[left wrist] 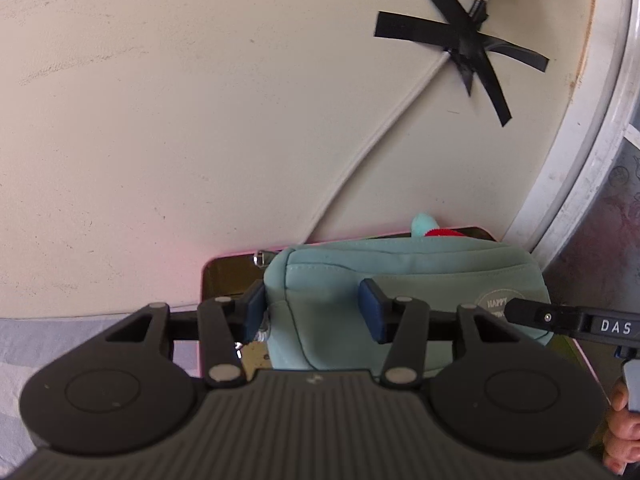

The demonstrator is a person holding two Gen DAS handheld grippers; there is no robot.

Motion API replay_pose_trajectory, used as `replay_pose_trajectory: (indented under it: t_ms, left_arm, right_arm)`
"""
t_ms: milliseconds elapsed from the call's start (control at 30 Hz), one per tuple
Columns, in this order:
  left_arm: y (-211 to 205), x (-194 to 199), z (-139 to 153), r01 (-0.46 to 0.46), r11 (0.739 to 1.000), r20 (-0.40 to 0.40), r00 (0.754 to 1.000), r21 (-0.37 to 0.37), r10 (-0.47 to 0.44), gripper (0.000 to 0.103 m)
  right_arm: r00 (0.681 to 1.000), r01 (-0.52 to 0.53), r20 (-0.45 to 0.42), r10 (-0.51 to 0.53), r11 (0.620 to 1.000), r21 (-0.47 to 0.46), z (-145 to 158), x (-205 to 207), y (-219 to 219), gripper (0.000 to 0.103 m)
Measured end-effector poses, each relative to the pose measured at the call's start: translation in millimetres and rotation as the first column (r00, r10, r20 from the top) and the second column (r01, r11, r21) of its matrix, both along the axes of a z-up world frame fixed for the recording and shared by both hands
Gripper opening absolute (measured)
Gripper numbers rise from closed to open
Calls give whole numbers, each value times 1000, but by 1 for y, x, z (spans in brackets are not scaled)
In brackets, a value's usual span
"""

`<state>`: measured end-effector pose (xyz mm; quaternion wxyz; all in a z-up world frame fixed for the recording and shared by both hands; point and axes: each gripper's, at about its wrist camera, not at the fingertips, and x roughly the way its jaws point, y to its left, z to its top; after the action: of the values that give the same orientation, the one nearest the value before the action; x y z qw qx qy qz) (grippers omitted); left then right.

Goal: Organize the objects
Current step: 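Lower the pouch into the tin and open the left gripper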

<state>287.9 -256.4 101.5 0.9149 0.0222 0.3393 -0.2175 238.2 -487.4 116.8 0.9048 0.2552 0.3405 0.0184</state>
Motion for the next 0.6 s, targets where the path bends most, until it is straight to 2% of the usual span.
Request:
replay_pose_trajectory:
  t_ms: [133, 300, 400, 467, 600]
  left_arm:
    - [9, 9, -13, -29, 999, -36, 999, -27, 28, 54]
    - [4, 0, -22, -39, 999, 33, 999, 5, 39, 56]
    - [4, -11, -12, -38, 999, 58, 998, 15, 37, 58]
    - [7, -22, -4, -24, 1000, 73, 997, 20, 23, 59]
    - [12, -56, 11, -20, 999, 129, 991, 38, 15, 59]
  right_arm:
    - [1000, -14, 15, 15, 998, -54, 3, 12, 8, 47]
    - [1000, -21, 17, 22, 998, -62, 1, 10, 6, 49]
    - [999, 1, 52, 0, 1000, -17, 8, 1, 0, 54]
    - [996, 33, 84, -33, 999, 6, 17, -11, -4, 62]
    - [989, 50, 143, -42, 997, -53, 32, -44, 15, 63]
